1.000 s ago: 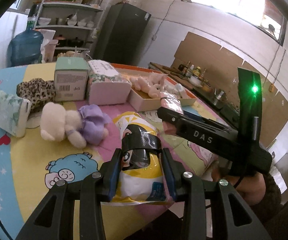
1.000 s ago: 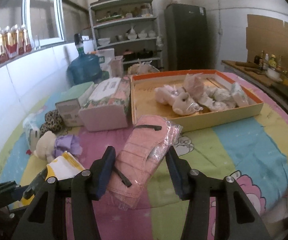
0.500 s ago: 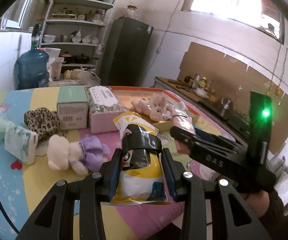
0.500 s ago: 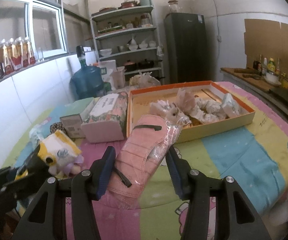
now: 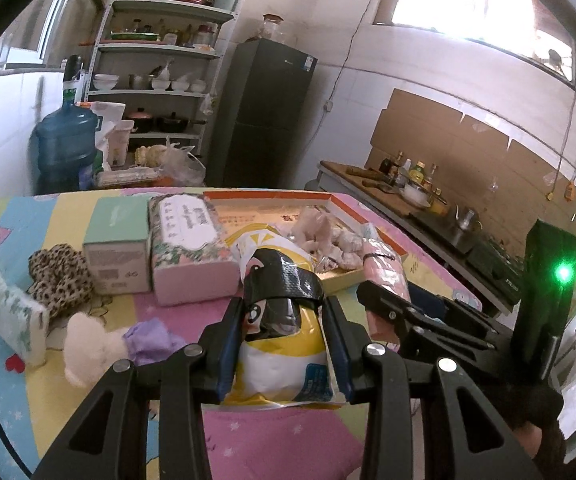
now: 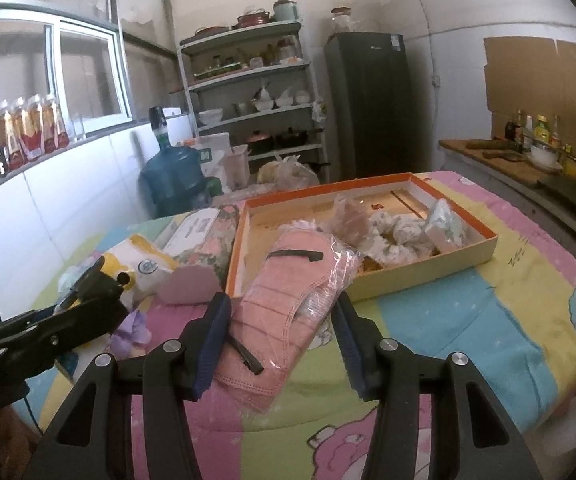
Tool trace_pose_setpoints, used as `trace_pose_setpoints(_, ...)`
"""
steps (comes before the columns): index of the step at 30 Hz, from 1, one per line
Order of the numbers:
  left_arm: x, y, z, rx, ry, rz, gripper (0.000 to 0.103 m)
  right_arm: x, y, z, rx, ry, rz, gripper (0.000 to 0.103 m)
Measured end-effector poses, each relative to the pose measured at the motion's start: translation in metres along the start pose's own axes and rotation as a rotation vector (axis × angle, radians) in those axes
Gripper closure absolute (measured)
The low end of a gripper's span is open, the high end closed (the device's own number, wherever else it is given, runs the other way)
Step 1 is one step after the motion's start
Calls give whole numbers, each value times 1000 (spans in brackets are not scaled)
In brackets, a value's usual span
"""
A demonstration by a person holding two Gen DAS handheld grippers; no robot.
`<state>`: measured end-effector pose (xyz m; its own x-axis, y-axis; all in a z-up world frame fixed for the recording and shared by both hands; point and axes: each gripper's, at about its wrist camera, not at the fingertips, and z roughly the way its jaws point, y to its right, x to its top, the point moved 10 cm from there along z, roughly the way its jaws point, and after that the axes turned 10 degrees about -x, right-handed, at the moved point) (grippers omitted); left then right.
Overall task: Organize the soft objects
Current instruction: 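Carry the snack bag and pink towel in both tools over the cardboard box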
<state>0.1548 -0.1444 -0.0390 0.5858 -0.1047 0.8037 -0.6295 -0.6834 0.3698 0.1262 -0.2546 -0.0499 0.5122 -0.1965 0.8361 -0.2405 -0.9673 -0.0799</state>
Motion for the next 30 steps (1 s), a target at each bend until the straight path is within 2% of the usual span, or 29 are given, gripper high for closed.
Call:
trace_pose_setpoints(16, 23, 8, 47, 78, -23, -11, 63, 23, 37, 15, 5, 21, 20, 50)
trace_pose_setpoints(30, 35, 17, 88, 90, -48, 4, 64, 38, 73, 35, -7, 28, 39, 50)
